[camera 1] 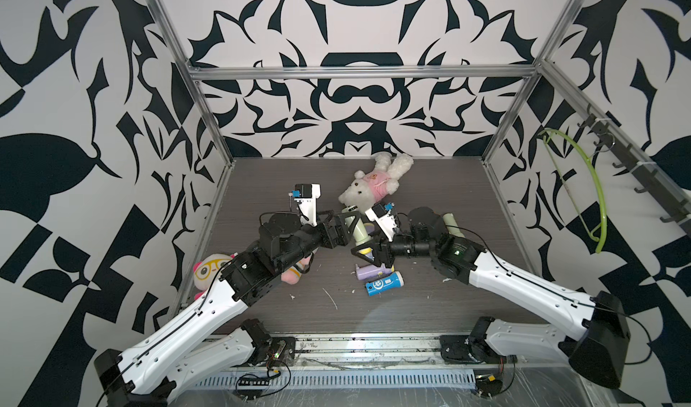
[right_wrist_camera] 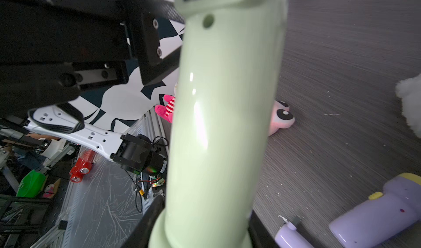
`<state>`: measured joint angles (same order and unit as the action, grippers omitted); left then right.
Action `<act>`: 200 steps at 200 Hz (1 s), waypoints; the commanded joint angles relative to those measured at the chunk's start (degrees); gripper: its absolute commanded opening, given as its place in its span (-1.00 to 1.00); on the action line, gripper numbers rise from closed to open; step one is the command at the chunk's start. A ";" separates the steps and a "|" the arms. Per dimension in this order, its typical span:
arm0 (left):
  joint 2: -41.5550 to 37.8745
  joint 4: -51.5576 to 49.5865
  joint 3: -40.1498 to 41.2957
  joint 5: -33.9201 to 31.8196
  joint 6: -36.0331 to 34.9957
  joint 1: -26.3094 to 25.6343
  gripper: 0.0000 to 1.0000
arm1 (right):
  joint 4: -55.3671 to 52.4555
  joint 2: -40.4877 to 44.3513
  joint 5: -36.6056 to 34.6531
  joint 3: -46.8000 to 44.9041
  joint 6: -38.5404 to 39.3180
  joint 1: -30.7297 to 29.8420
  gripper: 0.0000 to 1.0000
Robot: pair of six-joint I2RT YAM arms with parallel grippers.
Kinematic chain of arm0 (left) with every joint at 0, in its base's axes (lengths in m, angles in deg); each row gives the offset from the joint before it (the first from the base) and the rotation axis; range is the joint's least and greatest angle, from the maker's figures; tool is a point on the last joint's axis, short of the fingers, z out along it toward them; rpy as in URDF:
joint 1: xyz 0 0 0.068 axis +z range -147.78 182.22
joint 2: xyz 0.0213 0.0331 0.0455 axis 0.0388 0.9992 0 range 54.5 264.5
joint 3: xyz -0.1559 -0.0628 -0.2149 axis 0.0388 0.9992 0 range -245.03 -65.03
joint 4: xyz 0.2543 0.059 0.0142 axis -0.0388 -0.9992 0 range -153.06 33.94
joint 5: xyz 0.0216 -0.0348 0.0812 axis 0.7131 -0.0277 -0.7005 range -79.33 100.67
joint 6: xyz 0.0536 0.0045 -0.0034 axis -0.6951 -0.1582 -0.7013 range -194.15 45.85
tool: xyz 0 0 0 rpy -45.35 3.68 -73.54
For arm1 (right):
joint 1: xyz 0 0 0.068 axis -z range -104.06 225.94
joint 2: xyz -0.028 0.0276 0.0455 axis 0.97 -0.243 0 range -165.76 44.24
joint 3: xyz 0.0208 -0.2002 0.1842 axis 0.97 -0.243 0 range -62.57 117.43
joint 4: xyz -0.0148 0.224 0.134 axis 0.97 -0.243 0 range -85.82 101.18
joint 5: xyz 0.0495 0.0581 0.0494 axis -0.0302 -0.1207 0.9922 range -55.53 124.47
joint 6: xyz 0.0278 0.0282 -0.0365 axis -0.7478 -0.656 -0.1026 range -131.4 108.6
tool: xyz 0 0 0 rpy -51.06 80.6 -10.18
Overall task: Close the plug at the bottom of the flashlight
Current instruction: Pick up the flashlight from the center of the board.
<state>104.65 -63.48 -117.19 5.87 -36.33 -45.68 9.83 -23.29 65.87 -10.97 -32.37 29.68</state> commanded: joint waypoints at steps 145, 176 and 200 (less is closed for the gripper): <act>-2.10 14.88 7.78 4.44 -2.40 0.06 0.99 | 5.09 -0.19 25.70 9.41 -5.84 13.20 -1.00; 0.14 15.44 4.86 4.97 -1.59 1.34 0.99 | -7.68 -0.35 17.93 13.02 2.79 11.49 -1.00; 4.30 15.24 0.99 10.09 0.68 3.42 0.99 | -7.79 0.39 15.06 11.64 3.52 10.95 -1.00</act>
<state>105.94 -50.48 -111.79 11.53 -37.31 -44.10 4.83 -24.03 84.88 -0.48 -33.24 41.37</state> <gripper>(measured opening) 0.995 0.466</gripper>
